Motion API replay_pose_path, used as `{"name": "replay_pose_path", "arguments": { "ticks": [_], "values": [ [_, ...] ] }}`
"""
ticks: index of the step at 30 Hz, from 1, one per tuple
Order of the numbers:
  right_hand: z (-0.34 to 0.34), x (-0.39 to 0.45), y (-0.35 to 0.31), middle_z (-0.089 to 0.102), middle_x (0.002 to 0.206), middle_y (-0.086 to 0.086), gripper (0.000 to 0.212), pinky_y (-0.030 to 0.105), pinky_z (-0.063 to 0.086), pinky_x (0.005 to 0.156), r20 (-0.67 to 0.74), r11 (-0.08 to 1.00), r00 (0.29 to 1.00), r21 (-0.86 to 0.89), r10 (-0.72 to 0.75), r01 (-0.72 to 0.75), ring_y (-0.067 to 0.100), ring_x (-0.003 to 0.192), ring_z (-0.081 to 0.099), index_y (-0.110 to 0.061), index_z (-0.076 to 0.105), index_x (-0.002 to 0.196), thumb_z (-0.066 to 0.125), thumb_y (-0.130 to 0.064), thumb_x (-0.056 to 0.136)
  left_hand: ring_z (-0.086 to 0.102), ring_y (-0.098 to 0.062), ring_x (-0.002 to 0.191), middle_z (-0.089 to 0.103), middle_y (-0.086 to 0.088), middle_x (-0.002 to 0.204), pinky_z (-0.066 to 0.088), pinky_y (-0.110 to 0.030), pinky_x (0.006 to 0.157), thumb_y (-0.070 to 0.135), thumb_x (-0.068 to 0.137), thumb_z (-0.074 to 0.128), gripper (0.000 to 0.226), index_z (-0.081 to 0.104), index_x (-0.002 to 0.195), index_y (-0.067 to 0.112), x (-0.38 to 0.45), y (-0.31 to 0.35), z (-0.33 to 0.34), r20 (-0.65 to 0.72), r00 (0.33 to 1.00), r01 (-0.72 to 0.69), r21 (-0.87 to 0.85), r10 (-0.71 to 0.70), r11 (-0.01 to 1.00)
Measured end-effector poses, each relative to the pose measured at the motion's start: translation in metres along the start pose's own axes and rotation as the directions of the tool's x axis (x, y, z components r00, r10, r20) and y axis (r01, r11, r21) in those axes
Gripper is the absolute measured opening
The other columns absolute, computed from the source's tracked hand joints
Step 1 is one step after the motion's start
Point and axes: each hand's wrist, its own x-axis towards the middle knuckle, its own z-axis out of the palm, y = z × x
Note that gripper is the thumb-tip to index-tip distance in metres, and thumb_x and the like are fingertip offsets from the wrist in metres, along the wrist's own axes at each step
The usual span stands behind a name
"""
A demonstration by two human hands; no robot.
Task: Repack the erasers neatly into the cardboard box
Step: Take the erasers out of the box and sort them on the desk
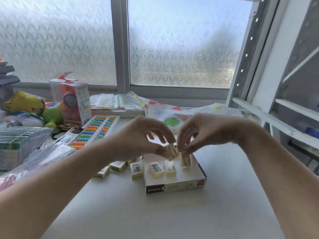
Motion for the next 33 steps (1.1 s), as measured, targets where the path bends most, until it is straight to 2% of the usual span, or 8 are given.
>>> {"name": "replay_pose_path", "arguments": {
  "ticks": [7, 11, 15, 18, 21, 26, 30, 33],
  "values": [
    [0.008, 0.007, -0.002, 0.082, 0.090, -0.012, 0.013, 0.010, 0.049, 0.073, -0.119, 0.987, 0.992, -0.159, -0.035, 0.015, -0.006, 0.079, 0.069, -0.028, 0.084, 0.094, 0.084, -0.020, 0.084, 0.071, -0.011, 0.089, 0.080, 0.008, 0.092, 0.049, -0.029, 0.090, 0.016, 0.061, 0.096, 0.041, 0.078, 0.097, 0.025, -0.003, -0.002, 0.006, -0.121, 0.993, -0.016, -0.001, 0.016, 1.000],
    [0.002, -0.001, -0.014, 0.082, 0.093, -0.005, 0.021, 0.011, 0.053, 0.073, -0.167, 0.997, 0.983, 0.003, -0.076, 0.078, -0.004, 0.079, 0.071, -0.019, 0.082, 0.105, 0.073, -0.033, 0.093, 0.068, -0.006, 0.082, 0.077, 0.016, 0.086, 0.047, -0.021, 0.081, 0.017, 0.058, 0.096, 0.039, 0.075, 0.090, 0.024, -0.003, 0.000, 0.011, -0.256, 0.966, -0.037, -0.006, 0.034, 0.999],
    [0.009, 0.001, -0.018, 0.082, 0.099, 0.004, 0.033, 0.042, 0.056, 0.102, -0.115, 0.996, 0.990, -0.053, -0.082, 0.077, 0.019, 0.100, 0.075, -0.020, 0.083, 0.099, 0.076, -0.049, 0.085, 0.065, -0.002, 0.079, 0.076, 0.016, 0.086, 0.046, -0.016, 0.077, 0.022, 0.055, 0.098, 0.045, 0.070, 0.090, 0.025, -0.006, 0.005, 0.018, -0.333, 0.938, -0.089, 0.033, 0.095, 0.995],
    [0.009, 0.001, -0.016, 0.082, 0.096, 0.000, 0.025, 0.044, 0.057, 0.099, -0.109, 0.997, 0.992, -0.061, -0.058, 0.051, 0.015, 0.095, 0.075, -0.022, 0.084, 0.098, 0.079, -0.044, 0.085, 0.065, -0.003, 0.088, 0.073, 0.013, 0.090, 0.048, -0.018, 0.080, 0.029, 0.059, 0.095, 0.052, 0.064, 0.101, 0.031, -0.009, 0.010, 0.022, -0.300, 0.949, -0.066, 0.122, 0.100, 0.990],
    [0.003, -0.004, -0.012, 0.082, 0.092, -0.007, 0.019, 0.033, 0.061, 0.090, -0.099, 0.997, 0.995, -0.072, -0.008, 0.001, 0.008, 0.088, 0.075, -0.028, 0.084, 0.099, 0.082, -0.039, 0.085, 0.060, -0.001, 0.093, 0.064, 0.016, 0.098, 0.050, -0.019, 0.077, 0.051, 0.065, 0.086, 0.058, 0.053, 0.112, 0.041, -0.018, 0.016, 0.020, -0.161, 0.987, 0.055, 0.224, -0.018, 0.973],
    [0.004, -0.001, -0.007, 0.077, 0.090, -0.011, 0.027, 0.023, 0.055, 0.084, -0.044, 0.990, 0.998, -0.130, 0.045, -0.051, -0.001, 0.086, 0.073, -0.041, 0.082, 0.103, 0.087, -0.031, 0.079, 0.050, 0.003, 0.093, 0.060, 0.022, 0.098, 0.041, -0.020, 0.078, 0.066, 0.072, 0.072, 0.048, 0.058, 0.113, 0.044, -0.028, 0.024, 0.013, 0.036, 0.986, 0.114, 0.568, -0.163, 0.815],
    [0.008, 0.000, -0.008, 0.073, 0.097, -0.015, 0.039, 0.012, 0.049, 0.071, -0.035, 0.983, 0.998, -0.174, 0.047, -0.052, 0.002, 0.094, 0.072, -0.037, 0.077, 0.111, 0.086, -0.020, 0.077, 0.053, 0.005, 0.087, 0.065, 0.021, 0.093, 0.044, -0.018, 0.072, 0.059, 0.078, 0.071, 0.039, 0.063, 0.113, 0.045, -0.027, 0.026, 0.010, 0.056, 0.979, 0.135, 0.553, -0.198, 0.823],
    [0.009, 0.002, -0.008, 0.075, 0.104, -0.012, 0.042, 0.015, 0.049, 0.073, -0.038, 0.978, 0.999, -0.206, 0.039, -0.046, 0.004, 0.099, 0.072, -0.036, 0.074, 0.112, 0.087, -0.018, 0.076, 0.064, 0.003, 0.085, 0.067, 0.019, 0.092, 0.056, -0.026, 0.080, 0.052, 0.078, 0.074, 0.033, 0.065, 0.109, 0.045, -0.028, 0.026, 0.002, 0.040, 0.981, 0.153, 0.428, -0.188, 0.891]
  ]
}}
